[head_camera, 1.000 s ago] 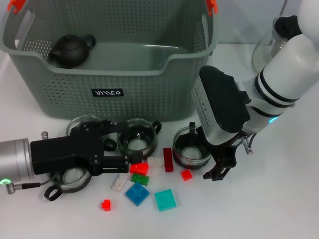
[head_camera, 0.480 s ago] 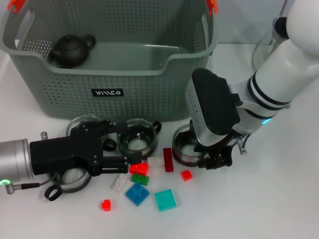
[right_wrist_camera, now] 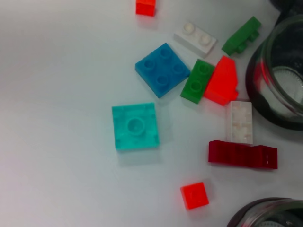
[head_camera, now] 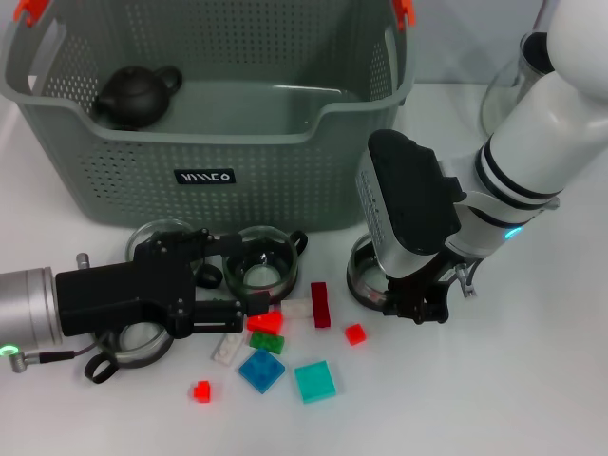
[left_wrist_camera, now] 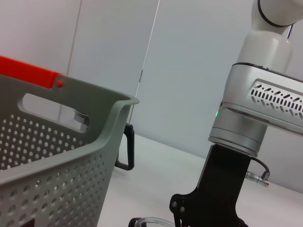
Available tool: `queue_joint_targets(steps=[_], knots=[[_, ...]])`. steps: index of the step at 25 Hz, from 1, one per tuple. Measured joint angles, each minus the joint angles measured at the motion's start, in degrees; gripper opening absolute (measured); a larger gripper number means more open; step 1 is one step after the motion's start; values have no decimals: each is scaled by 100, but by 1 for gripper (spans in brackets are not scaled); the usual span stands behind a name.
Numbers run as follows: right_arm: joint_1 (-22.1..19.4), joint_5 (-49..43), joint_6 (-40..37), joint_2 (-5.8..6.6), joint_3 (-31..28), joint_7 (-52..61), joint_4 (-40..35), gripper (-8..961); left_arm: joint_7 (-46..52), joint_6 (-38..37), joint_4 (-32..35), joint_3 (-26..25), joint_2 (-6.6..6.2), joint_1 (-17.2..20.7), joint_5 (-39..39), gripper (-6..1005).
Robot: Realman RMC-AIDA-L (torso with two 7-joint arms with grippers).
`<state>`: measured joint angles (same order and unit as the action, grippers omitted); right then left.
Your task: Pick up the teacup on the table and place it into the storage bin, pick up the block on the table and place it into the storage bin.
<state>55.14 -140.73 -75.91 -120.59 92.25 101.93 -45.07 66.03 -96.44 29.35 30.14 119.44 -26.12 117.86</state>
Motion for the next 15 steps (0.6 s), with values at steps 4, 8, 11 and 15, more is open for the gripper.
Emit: queue_joint_targets(steps=[4,8,11,15], knots=[[-4,-1,-55,5,0,34,-17,64,-3,-10,0,0,0,12,0,932],[-25,1,-150,13,-1,123,-89,55,-3,-33,0,0,0,33,0,932],[-157,-3,-439,32,-29,306,-460,55,-3,-48,0,5,0,66,7,932],[-561,9,-1107,40,-75,687,-1549,55,-3,-82,11,19,-11,122,22,932]])
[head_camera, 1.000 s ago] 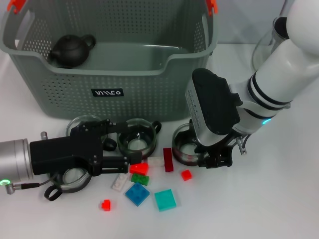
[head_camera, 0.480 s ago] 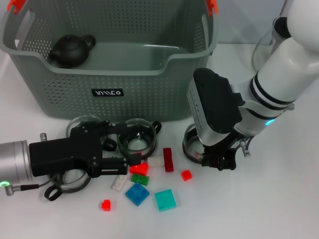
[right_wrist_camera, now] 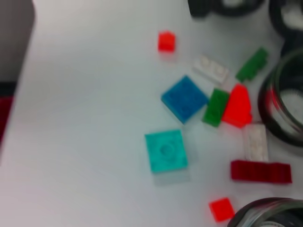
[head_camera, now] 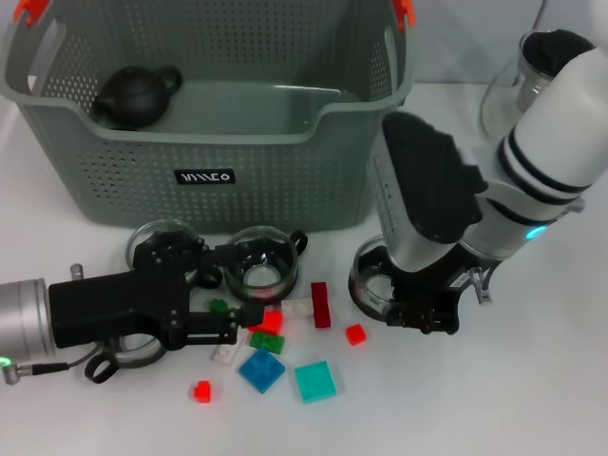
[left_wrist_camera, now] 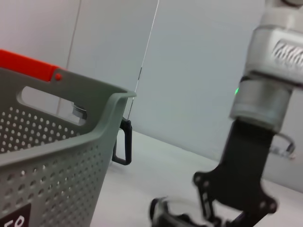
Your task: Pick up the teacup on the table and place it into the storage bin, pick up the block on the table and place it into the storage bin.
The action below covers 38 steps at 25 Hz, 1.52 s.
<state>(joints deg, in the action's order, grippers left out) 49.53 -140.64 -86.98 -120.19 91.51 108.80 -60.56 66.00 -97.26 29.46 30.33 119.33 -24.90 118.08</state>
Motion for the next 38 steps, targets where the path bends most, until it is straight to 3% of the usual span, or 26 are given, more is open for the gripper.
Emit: queue_joint_targets(steps=[4,9,20,28,32,38], knots=[[-320,60,-720,-23,-1,491,-1168,55,-16,-95,36,-7,-46,101,20,932],[-398,280,-1159,-8,-228,975,-2160,56,-121,-116,90,-69,-124,292,7,932],[322,935,-1803,-31,-1370,1474,-3114,56,-174,-129,148,-186,-171,390,14,932],[1017,798,-1816,-20,-2246,1394,-3086,55,-208,-129,136,-186,-174,380,-7,932],[1075,683,-1075,-2,-2326,1097,-2645,55,-210,-128,122,-185,-173,359,-11,932],[1087,460,508,28,-2340,524,-1291,56,-211,-126,121,-185,-150,301,-14,932]])
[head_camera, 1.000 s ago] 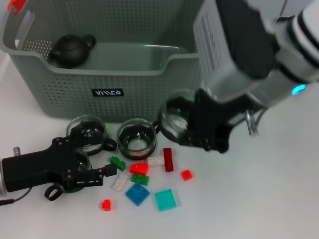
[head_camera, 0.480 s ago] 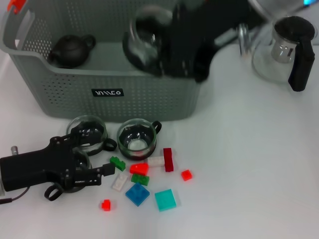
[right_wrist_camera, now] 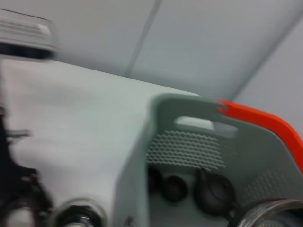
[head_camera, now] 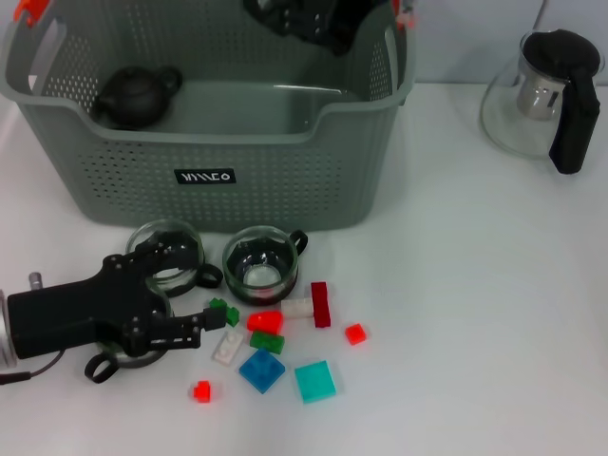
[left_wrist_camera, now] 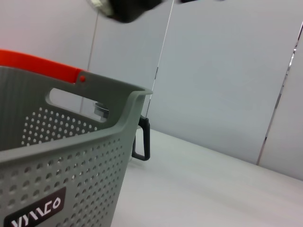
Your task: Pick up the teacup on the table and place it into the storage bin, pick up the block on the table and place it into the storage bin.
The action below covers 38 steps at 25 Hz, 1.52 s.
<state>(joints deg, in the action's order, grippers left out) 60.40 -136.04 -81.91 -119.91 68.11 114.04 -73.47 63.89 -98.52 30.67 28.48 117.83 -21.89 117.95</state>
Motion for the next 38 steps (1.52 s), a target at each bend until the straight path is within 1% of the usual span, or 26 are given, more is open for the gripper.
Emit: queue_joint_targets(steps=[3,6,9,14,19,24,31,38], knots=[[51,-1,762,25,-4,-350,743,55,0,17,-17,-27,0,-48,0,931],[172,-2,1287,60,-65,-581,1384,55,3,-8,-50,-133,-5,-90,-3,931],[258,2,1639,102,-182,-694,1824,55,10,-12,-52,-136,13,-102,-6,931],[348,31,2018,163,-375,-744,2390,56,7,-15,-104,-139,44,-117,-9,931],[405,198,2492,175,-469,-1051,3004,56,-5,-63,-115,-135,64,-148,-9,931],[474,425,2868,113,-472,-1475,3463,56,-8,-80,-115,-141,65,-157,-9,931],[623,468,3343,-25,-425,-1844,3941,55,0,-80,-122,-141,84,-158,-8,931],[672,807,3682,-41,-361,-2161,4299,55,1,-79,-122,-141,91,-128,-8,931]])
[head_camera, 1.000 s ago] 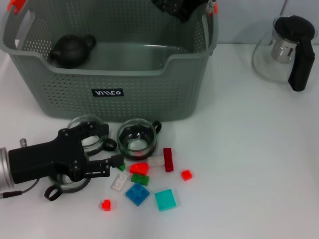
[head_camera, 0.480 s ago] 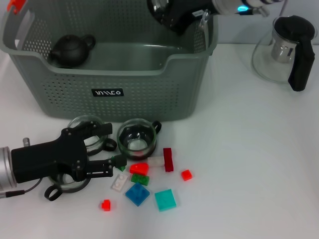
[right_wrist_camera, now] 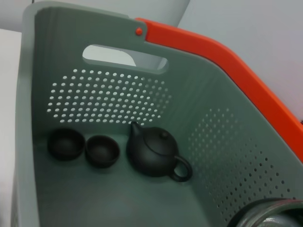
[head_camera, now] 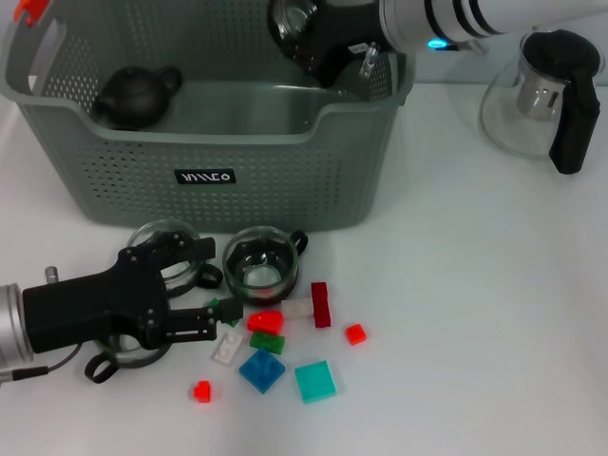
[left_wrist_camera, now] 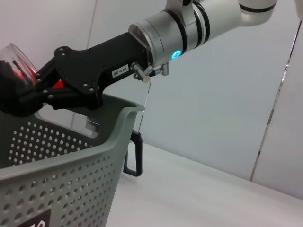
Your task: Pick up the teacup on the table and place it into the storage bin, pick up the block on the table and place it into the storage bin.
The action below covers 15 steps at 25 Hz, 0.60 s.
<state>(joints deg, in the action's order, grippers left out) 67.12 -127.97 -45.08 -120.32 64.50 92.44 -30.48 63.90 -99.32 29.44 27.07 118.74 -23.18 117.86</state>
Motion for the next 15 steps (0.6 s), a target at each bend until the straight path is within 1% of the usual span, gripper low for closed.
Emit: queue_joint_targets(steps=[7,15], knots=[[8,71,280,-12,64,-174,217,56,1,0,0,0,0,-3,0,931],[-9,210,466,-18,311,-184,300,56,-1,46,0,0,6,3,0,931]])
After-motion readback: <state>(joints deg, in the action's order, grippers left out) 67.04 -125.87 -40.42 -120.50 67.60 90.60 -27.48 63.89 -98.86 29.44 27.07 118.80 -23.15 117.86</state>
